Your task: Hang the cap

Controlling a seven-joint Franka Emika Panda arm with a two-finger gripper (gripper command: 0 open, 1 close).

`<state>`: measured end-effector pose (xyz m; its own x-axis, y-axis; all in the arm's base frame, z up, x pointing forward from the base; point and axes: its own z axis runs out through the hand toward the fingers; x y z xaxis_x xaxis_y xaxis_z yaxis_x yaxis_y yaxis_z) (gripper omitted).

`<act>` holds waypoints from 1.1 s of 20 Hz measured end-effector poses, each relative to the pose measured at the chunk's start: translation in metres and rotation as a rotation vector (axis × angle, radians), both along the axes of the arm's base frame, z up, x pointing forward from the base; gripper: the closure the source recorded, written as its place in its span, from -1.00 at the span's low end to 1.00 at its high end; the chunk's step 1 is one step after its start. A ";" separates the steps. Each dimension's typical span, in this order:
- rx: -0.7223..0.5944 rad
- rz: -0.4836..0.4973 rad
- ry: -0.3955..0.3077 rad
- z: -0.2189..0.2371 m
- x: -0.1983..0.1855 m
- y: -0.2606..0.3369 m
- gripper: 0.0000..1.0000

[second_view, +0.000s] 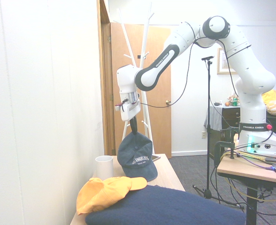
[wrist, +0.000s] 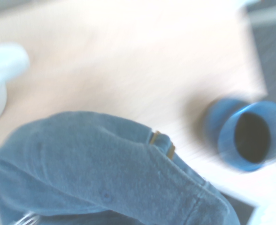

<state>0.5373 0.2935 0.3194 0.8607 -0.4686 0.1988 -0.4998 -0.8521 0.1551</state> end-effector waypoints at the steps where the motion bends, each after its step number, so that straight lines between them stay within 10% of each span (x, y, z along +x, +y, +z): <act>1: -0.035 0.014 -0.048 0.023 -0.001 0.000 1.00; 12: -0.238 -0.035 -0.498 0.357 -0.051 -0.034 1.00; 22: -0.298 -0.189 -0.664 0.492 -0.079 -0.154 1.00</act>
